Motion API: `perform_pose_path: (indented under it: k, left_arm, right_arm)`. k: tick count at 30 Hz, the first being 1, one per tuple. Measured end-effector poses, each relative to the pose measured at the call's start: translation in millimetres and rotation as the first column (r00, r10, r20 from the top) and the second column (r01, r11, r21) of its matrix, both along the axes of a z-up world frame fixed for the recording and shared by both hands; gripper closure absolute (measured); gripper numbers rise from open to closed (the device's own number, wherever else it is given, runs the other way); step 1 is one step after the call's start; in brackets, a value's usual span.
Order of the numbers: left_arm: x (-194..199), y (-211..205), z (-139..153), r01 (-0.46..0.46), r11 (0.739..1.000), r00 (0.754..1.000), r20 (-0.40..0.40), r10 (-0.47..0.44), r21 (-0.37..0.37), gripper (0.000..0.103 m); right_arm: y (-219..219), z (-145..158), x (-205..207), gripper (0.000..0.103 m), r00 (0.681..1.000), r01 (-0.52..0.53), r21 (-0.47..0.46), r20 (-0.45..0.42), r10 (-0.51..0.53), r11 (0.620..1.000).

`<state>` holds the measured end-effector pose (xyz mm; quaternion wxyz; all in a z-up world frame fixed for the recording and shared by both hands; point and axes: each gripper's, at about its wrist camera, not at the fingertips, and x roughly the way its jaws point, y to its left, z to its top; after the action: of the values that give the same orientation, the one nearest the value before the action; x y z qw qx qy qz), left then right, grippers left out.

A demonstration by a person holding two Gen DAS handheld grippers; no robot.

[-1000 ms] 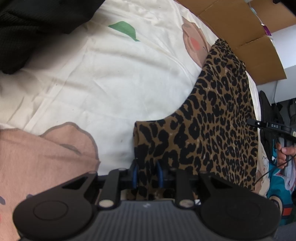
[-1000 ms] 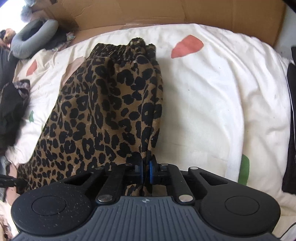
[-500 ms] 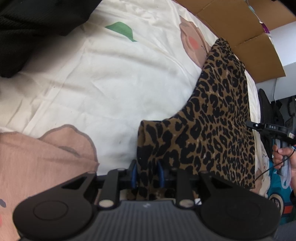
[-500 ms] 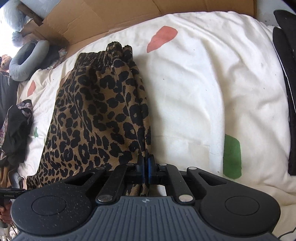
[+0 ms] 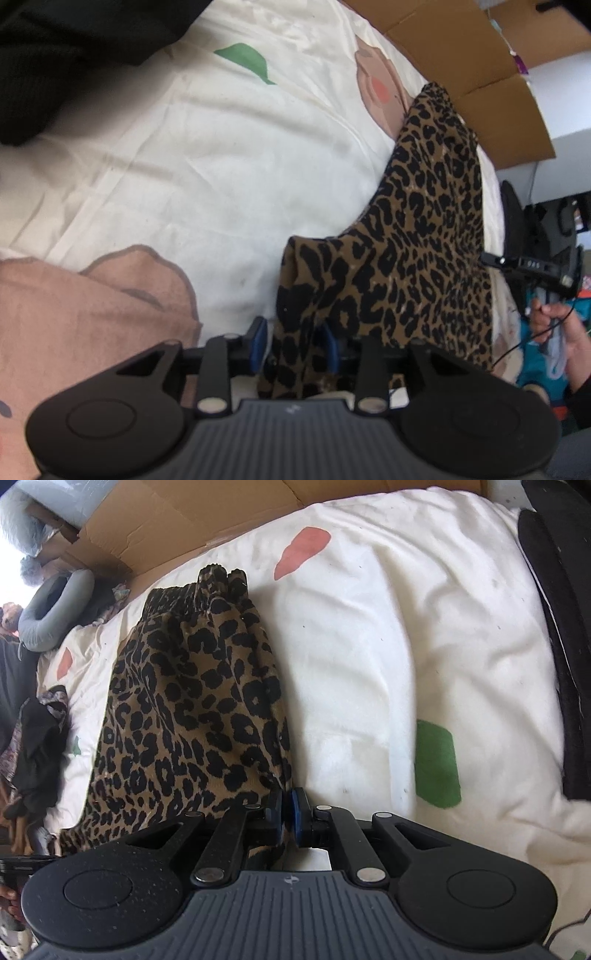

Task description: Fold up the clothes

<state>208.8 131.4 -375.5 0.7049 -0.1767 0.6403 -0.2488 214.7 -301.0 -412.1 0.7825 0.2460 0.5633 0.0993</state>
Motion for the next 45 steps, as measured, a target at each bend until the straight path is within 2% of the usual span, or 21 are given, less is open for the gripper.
perform_pose_path:
  k: [3, 5, 7, 8, 14, 18, 26, 36, 41, 45]
  left_arm:
    - [1.9, 5.3, -5.3, -0.020, 0.999, 1.000, -0.024, 0.019, -0.050, 0.065]
    - [3.3, 7.3, -7.7, -0.025, 0.997, 0.999, -0.036, 0.023, -0.071, 0.065]
    - [4.8, 8.9, -9.5, -0.029, 0.996, 0.999, -0.046, 0.025, -0.087, 0.065]
    - [5.5, 9.5, -10.3, -0.031, 0.995, 0.998, -0.051, 0.026, -0.093, 0.065]
    - [8.0, 11.2, -13.9, -0.039, 0.993, 0.997, -0.065, 0.032, -0.114, 0.064]
    - [8.9, 13.0, -16.6, -0.050, 0.990, 0.996, -0.074, 0.040, -0.131, 0.064]
    - [9.9, 16.4, -20.8, -0.061, 0.984, 0.994, -0.102, 0.044, -0.167, 0.064]
    - [15.7, 23.9, -30.9, -0.086, 0.971, 0.985, -0.165, 0.050, -0.223, 0.065]
    - [17.6, 19.7, -32.3, -0.090, 0.968, 0.986, -0.160, 0.053, -0.236, 0.065]
    - [18.3, 15.6, -33.1, -0.087, 0.965, 0.987, -0.155, 0.049, -0.249, 0.067]
  right_arm:
    - [-11.7, 1.5, -8.9, 0.093, 0.999, 0.038, 0.098, -0.011, -0.037, 0.994]
    - [-18.5, 2.7, -19.5, 0.085, 0.998, 0.058, 0.145, -0.007, -0.058, 0.988]
    - [-22.7, 3.9, -29.2, 0.065, 0.997, 0.072, 0.182, -0.013, -0.071, 0.981]
    - [-23.6, 4.0, -34.3, 0.061, 0.997, 0.077, 0.200, -0.017, -0.075, 0.977]
    - [-14.0, 0.1, -59.8, 0.060, 0.997, 0.044, 0.262, -0.066, -0.028, 0.964]
    - [-7.0, -6.2, -76.4, 0.050, 0.994, 0.013, 0.293, -0.103, 0.018, 0.956]
    - [6.5, -25.0, -107.1, 0.050, 0.985, -0.019, 0.355, -0.151, 0.078, 0.935]
    - [0.7, -32.6, -115.3, 0.051, 0.989, 0.028, 0.442, -0.144, 0.040, 0.897]
    - [6.2, -29.6, -109.2, 0.052, 0.991, 0.002, 0.448, -0.120, 0.059, 0.894]
    - [14.8, -30.1, -101.6, 0.052, 0.990, -0.025, 0.422, -0.114, 0.081, 0.906]
